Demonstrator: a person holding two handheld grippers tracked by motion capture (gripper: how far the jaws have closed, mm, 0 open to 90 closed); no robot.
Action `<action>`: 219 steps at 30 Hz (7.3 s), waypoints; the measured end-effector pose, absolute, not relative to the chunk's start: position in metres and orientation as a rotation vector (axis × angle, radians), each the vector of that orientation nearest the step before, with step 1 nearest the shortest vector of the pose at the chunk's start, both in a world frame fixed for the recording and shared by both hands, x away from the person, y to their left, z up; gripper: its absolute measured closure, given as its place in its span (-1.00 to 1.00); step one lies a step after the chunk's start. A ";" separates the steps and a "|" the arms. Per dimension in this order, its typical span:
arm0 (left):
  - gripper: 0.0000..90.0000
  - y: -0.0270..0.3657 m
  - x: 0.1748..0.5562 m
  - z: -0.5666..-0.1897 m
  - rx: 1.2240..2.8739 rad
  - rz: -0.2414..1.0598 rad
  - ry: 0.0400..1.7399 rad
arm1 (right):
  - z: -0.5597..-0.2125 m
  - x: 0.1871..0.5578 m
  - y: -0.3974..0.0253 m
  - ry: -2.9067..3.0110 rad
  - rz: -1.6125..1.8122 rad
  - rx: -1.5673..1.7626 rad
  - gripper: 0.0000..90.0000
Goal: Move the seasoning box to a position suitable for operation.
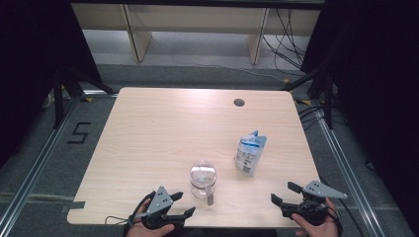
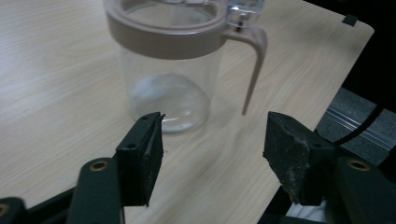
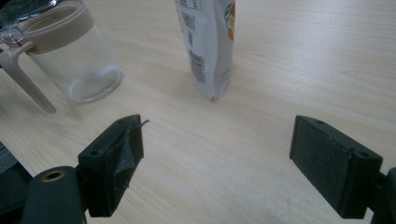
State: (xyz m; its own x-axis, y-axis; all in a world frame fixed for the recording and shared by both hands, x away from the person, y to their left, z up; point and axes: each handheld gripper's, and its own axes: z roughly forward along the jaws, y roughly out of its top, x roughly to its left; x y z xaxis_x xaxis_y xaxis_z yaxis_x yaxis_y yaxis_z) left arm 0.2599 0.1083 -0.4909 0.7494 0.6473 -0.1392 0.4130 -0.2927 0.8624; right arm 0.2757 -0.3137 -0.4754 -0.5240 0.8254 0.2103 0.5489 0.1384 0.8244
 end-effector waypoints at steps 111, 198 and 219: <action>0.61 0.113 0.281 -0.485 2.016 0.468 0.796 | -0.480 0.281 -0.312 2.183 1.377 1.301 -0.54; 0.61 0.103 0.313 -0.482 2.051 0.341 0.482 | -0.481 0.282 -0.311 2.203 1.367 1.298 -0.53; 0.14 0.119 0.299 -0.465 1.955 0.322 0.550 | -0.481 0.281 -0.309 2.204 1.395 1.244 -0.44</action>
State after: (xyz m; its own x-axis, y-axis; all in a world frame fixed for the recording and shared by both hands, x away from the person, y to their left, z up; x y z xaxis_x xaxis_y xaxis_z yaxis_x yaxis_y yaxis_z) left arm 0.2993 0.1188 -0.4648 0.8593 0.5111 -0.0185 0.2343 -0.3612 0.9025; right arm 0.2814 -0.3093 -0.4809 -0.6037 0.7666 0.2190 0.5259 0.1764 0.8321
